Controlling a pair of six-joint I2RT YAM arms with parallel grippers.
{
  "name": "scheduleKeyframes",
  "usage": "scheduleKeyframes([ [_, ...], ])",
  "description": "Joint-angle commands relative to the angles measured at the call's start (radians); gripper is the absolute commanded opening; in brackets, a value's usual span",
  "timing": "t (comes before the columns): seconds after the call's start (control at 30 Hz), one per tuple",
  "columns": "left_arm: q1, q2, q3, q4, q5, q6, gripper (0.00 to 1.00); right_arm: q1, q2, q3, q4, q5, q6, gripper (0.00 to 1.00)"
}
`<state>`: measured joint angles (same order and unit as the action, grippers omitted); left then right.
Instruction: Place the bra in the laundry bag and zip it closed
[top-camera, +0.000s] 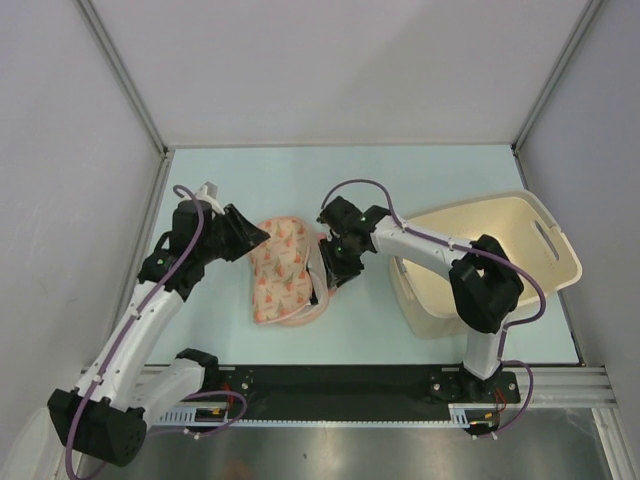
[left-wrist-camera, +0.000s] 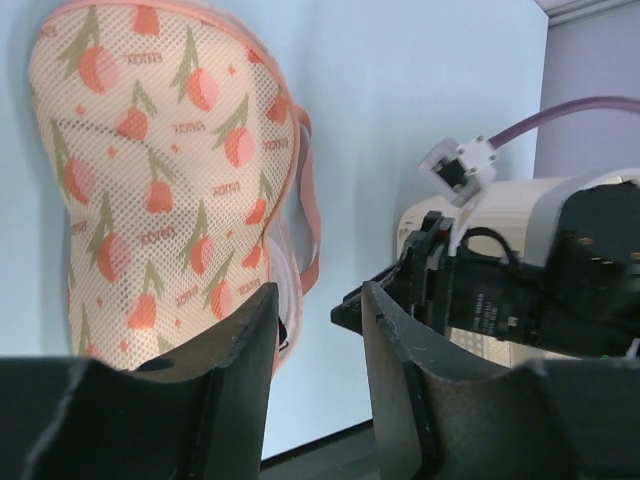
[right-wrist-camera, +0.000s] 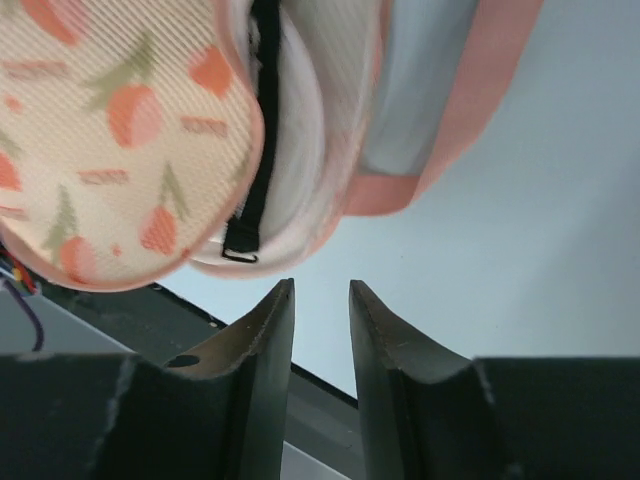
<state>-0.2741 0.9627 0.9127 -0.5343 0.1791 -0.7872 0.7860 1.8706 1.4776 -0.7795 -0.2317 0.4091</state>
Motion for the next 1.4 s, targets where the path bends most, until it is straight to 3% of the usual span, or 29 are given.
scheduleKeyframes([
  [0.0, 0.013, -0.068, -0.014, -0.061, -0.001, 0.026, 0.43, 0.024, -0.056, -0.112, 0.063, 0.069, 0.059, 0.33],
  [0.13, 0.018, -0.111, -0.046, -0.076, 0.007, 0.017, 0.43, 0.027, -0.067, -0.195, 0.143, 0.095, 0.082, 0.41],
  [0.6, 0.027, -0.121, -0.032, -0.096, 0.022, 0.019, 0.42, 0.001, 0.053, -0.146, 0.218, 0.127, 0.106, 0.42],
  [0.87, 0.087, -0.024, 0.072, -0.165, -0.021, 0.129, 0.51, -0.051, 0.133, -0.094, 0.211, 0.218, 0.07, 0.02],
  [1.03, 0.154, 0.119, 0.139, -0.161, -0.036, 0.196, 0.54, -0.12, 0.188, 0.028, 0.166, 0.35, -0.015, 0.0],
  [1.17, 0.206, 0.232, 0.163, -0.119, -0.076, 0.224, 0.54, -0.156, 0.292, 0.234, 0.157, 0.433, -0.087, 0.0],
  [1.3, 0.252, 0.355, 0.164, -0.061, -0.109, 0.206, 0.54, -0.172, 0.373, 0.398, 0.195, 0.445, -0.141, 0.01],
  [1.37, 0.271, 0.407, 0.164, -0.043, -0.089, 0.19, 0.54, -0.177, 0.447, 0.491, 0.177, 0.431, -0.153, 0.06],
])
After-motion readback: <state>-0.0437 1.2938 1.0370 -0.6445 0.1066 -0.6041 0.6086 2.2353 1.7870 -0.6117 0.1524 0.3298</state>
